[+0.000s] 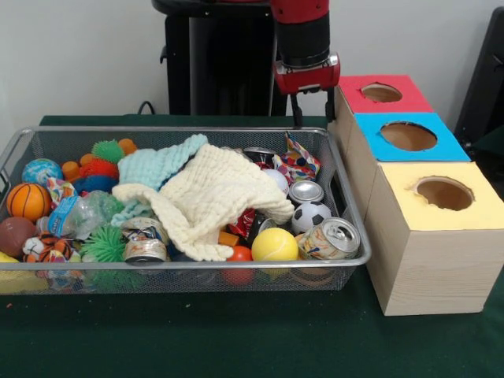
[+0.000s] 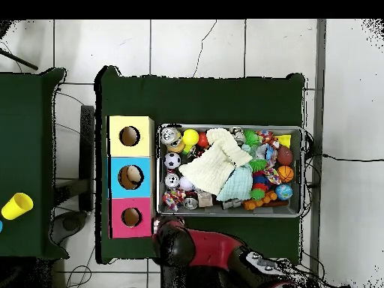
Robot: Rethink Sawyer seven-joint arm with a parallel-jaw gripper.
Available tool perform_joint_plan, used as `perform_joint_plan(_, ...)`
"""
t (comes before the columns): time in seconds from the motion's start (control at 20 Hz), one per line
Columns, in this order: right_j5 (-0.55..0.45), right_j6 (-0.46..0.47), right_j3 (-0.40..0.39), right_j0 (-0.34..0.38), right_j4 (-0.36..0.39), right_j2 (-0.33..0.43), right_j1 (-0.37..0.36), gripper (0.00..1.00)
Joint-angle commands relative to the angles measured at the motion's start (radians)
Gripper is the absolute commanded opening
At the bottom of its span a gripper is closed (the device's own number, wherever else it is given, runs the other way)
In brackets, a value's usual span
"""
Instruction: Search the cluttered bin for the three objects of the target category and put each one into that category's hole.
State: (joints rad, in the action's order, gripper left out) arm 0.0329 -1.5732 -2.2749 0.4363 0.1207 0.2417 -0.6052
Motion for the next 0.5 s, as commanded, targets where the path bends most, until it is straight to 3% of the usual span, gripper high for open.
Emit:
perform_joint_plan(0.05,0.128,-0.192,0.02,0.07,0.052,0.062,0.16,1.0)
perform_joint_plan(0.25,0.139,-0.191,0.044,0.152,0.071,0.102,0.256,1.0)
perform_joint_plan(0.5,0.123,-0.178,0.06,0.182,0.081,0.11,0.28,1.0)
